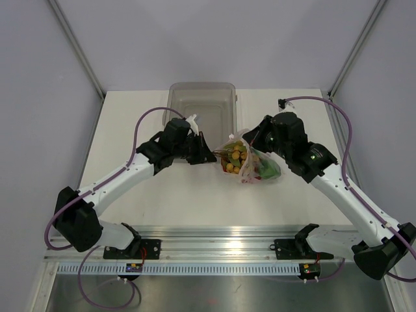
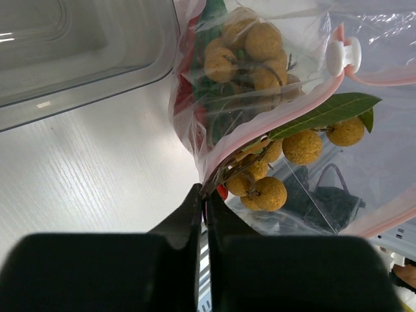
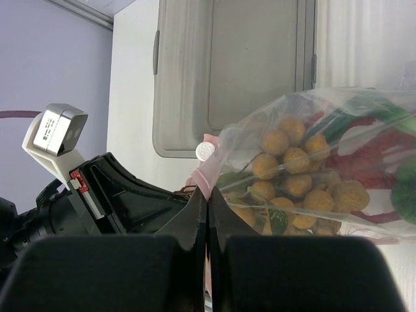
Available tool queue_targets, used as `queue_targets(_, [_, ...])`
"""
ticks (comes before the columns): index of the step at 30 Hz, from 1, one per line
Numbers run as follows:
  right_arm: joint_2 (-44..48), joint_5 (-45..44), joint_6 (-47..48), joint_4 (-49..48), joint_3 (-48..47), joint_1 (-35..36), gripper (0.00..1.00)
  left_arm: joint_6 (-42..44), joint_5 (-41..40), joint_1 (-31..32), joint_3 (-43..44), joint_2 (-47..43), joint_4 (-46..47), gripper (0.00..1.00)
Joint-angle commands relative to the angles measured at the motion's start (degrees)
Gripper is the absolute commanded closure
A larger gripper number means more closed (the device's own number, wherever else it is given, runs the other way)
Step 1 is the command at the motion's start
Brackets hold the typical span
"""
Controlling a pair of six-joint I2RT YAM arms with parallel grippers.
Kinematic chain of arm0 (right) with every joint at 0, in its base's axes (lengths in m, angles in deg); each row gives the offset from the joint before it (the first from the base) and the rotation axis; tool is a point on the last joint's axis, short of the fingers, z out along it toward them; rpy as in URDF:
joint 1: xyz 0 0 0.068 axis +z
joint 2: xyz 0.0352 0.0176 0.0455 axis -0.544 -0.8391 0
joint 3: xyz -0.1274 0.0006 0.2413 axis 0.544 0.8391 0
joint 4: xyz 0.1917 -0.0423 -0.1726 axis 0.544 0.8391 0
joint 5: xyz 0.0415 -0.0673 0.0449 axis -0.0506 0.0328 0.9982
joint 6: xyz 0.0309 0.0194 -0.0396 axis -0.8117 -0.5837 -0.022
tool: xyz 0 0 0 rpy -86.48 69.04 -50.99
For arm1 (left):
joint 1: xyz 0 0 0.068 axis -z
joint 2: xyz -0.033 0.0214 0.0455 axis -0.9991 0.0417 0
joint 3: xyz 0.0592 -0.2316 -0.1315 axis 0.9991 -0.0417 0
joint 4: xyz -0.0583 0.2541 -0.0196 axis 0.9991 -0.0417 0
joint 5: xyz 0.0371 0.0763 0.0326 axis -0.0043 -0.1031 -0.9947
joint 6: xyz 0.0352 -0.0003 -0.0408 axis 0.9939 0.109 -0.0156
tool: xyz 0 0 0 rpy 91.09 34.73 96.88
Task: Place the food in the zip-top bag and seal the zipper
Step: Adjust the zipper food storage bag at the center of the board.
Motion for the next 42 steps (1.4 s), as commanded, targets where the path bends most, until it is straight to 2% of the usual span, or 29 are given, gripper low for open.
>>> queue_targets(1, [2.0, -2.0, -0.6, -2.1, -0.5, 0.4, 1.0, -0.2, 0.4, 0.4, -0.4, -1.7, 0.6, 1.0])
queue_targets(7, [2.1, -5.7, 1.8, 1.1, -1.4, 0.3, 1.0, 0.3, 1.7, 2.7, 5.0, -3.0, -0.6, 1.0])
queue_targets(12, [3.7, -6.0, 5.6, 5.9, -10.8, 0.4, 1.0, 0.9, 2.9, 5.5, 15.4, -2.6, -2.4, 1.0])
queue_targets(14, [4.4, -5.8, 6.7, 7.4, -12.3, 0.4, 1.0, 2.0, 3.7, 5.9, 17.0, -3.0, -2.4, 1.0])
queue_targets(17, [6.0, -8.1, 7.6, 9.9, -9.5, 0.4, 1.0, 2.9, 2.6, 6.6, 15.9, -1.9, -1.3, 1.0])
queue_targets(21, [7.6, -10.4, 5.2, 12.1, 0.9, 0.3, 1.0, 1.5, 4.6, 6.9, 9.7, 1.9, 1.6, 1.0])
queue_targets(23, [8.0, -9.7, 4.9, 12.1, 1.0, 0.3, 1.0, 1.2, 5.4, 7.4, 9.5, 2.8, 1.9, 1.0])
queue_targets(25, [8.3, -9.7, 6.3, 12.7, -2.9, 0.3, 1.0, 2.3, 6.0, 7.7, 12.0, 2.6, -0.1, 1.0])
queue_targets(26, [8.0, -10.3, 7.1, 14.2, -7.1, 0.3, 1.0, 3.1, 5.5, 7.9, 16.7, 2.3, -1.5, 1.0])
queue_targets(30, [6.9, -9.7, 10.6, 17.5, -15.9, 0.3, 1.0, 6.3, 3.6, 8.4, 25.5, 0.8, -7.0, 1.0])
queue_targets(32, [7.2, -8.9, 11.0, 17.8, -16.2, 0.3, 1.0, 6.2, 3.9, 8.4, 25.5, 0.4, -6.6, 1.0])
queue_targets(39, [7.5, -9.1, 9.7, 16.5, -6.5, 0.3, 1.0, -0.7, 8.6, 10.1, 11.9, 3.4, 3.3, 1.0])
queue_targets(42, [5.9, -8.6, 10.7, 16.3, -9.2, 0.4, 1.0, 0.1, 8.7, 11.3, 14.4, 4.8, 1.8, 1.0])
